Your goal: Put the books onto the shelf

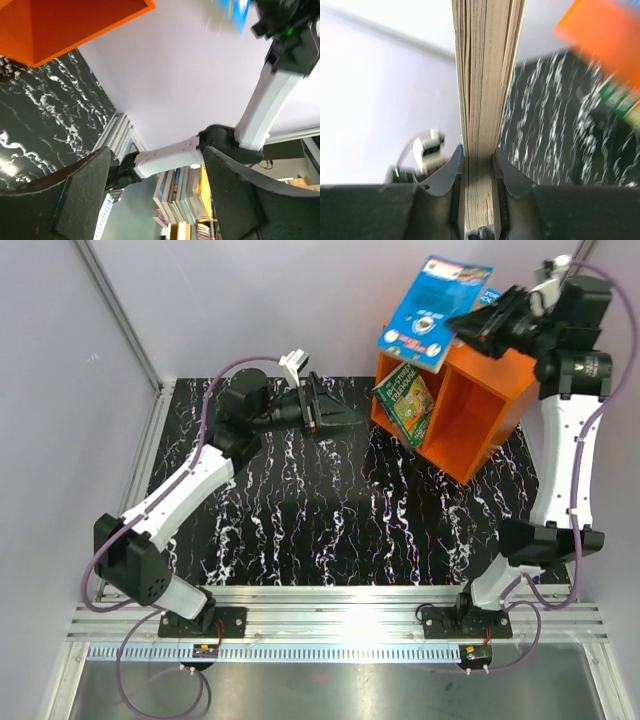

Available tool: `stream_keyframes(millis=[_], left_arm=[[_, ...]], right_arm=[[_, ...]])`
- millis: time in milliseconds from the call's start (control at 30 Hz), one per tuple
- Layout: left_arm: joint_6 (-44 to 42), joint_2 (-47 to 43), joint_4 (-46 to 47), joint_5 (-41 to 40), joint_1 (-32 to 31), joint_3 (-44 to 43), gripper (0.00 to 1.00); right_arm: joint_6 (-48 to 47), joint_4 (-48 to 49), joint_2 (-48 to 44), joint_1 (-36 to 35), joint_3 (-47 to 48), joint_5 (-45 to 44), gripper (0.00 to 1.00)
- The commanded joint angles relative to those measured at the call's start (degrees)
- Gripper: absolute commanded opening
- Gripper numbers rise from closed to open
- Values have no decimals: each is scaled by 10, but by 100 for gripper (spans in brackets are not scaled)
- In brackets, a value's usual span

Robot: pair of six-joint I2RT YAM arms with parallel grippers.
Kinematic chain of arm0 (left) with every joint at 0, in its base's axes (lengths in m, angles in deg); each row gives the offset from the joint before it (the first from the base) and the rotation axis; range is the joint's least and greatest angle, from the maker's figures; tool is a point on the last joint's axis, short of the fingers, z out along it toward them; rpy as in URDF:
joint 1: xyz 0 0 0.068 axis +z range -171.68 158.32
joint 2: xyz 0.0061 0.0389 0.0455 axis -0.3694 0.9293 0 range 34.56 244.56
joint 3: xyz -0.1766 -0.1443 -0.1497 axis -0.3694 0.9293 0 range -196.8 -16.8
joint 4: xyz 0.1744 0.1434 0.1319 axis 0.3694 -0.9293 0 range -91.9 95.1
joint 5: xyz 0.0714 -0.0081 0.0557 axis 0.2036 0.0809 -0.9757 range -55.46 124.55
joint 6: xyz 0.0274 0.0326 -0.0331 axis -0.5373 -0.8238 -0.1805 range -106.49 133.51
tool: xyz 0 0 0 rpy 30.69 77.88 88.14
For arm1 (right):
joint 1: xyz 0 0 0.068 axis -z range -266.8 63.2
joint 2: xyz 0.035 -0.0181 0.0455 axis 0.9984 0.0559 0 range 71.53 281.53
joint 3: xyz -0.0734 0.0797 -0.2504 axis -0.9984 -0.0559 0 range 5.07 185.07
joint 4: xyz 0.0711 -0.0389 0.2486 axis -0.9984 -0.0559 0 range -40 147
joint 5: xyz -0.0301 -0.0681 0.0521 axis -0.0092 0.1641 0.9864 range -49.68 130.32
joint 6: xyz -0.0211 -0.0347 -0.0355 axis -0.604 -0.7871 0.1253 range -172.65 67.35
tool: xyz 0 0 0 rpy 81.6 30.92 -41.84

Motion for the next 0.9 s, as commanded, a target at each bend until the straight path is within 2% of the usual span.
stream_keyframes(millis=[0, 67, 100, 200, 233, 333, 867], left_arm=[[-47, -43, -67, -5, 4, 38, 79], [-46, -59, -65, -13, 4, 73, 79], [-45, -79, -64, -17, 4, 86, 79], [-42, -106, -61, -27, 4, 135, 79], [-40, -122, -58, -31, 4, 145, 79], [-38, -147, -57, -42, 3, 182, 78], [-49, -186, -77, -68, 4, 235, 77]], right_arm=[[54, 67, 52, 71, 82, 24, 0], [89, 91, 104, 93, 124, 33, 0], [98, 92, 125, 99, 180, 33, 0], [139, 101, 200, 115, 270, 29, 0], [164, 126, 211, 118, 277, 26, 0], [197, 175, 227, 126, 252, 12, 0], [183, 179, 300, 140, 234, -11, 0]])
